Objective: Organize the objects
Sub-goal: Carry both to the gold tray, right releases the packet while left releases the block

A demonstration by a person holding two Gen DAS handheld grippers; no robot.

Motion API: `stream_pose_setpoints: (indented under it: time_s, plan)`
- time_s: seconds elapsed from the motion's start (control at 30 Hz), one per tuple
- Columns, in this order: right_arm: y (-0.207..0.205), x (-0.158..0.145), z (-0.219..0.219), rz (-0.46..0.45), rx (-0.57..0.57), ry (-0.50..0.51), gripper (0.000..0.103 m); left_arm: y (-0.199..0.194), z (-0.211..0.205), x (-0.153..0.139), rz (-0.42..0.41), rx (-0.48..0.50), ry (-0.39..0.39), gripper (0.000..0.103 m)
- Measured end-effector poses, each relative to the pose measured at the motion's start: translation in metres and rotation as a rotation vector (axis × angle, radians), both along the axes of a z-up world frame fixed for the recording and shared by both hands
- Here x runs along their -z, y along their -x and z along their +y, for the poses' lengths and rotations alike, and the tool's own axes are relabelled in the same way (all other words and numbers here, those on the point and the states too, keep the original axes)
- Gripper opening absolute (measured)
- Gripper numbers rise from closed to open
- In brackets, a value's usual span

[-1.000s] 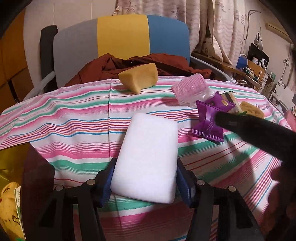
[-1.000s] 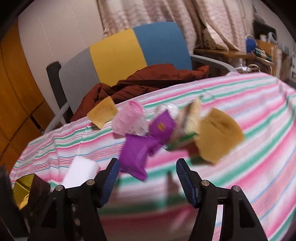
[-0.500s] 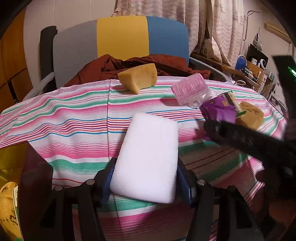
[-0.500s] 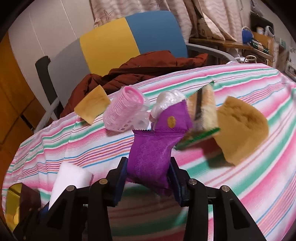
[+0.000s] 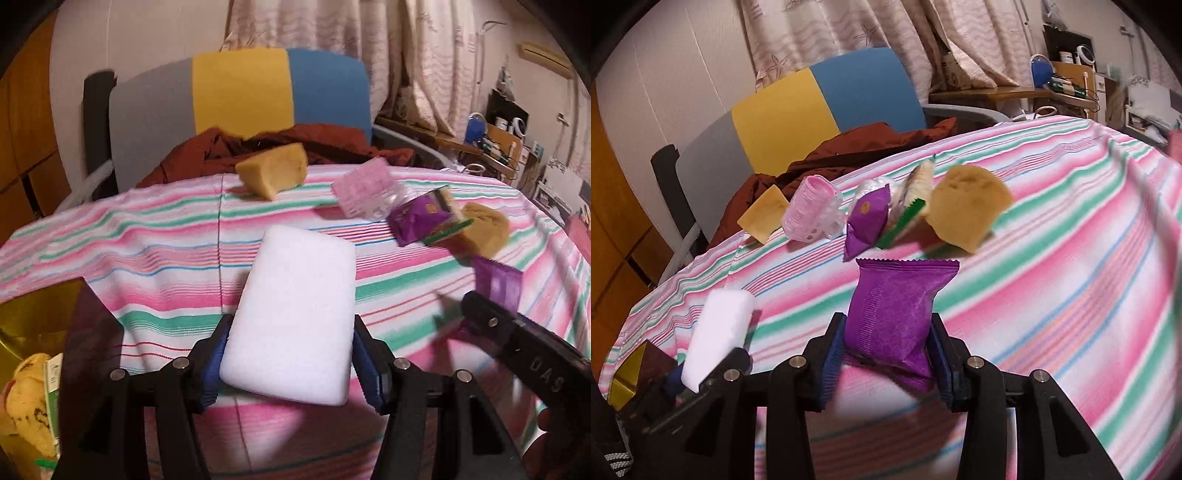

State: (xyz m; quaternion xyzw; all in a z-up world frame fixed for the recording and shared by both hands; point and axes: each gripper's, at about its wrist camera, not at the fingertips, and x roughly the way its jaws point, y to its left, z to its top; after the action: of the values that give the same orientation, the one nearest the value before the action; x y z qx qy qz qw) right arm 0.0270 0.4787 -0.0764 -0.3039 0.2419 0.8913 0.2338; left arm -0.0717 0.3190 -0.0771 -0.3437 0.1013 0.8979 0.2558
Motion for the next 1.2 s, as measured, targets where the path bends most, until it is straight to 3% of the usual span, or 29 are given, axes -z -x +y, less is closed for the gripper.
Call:
stream_pose_setpoints:
  time_s: [0.23,0.47,0.73,0.97,1.2]
  plan:
    - [-0.024,0.004,-0.011,0.002,-0.014,0.006,0.044,-0.031,-0.017,-0.011,0.051,0.029,-0.055,0.061]
    - [-0.032,0.003,-0.036,-0.041,-0.059,-0.070,0.044,-0.052,-0.045,-0.020,-0.025,0.054,-0.172,0.061]
    - [-0.037,0.001,-0.050,-0.041,-0.085,-0.019,0.044,-0.077,-0.096,-0.043,-0.080,0.050,-0.329,0.061]
    - [-0.036,-0.012,-0.081,-0.018,-0.165,-0.005,0.044,-0.091,-0.143,-0.065,-0.038,0.029,-0.361,0.061]
    - [-0.035,-0.036,-0.134,0.038,-0.322,0.010,0.044,-0.083,-0.202,-0.072,-0.037,-0.078,-0.372,0.061]
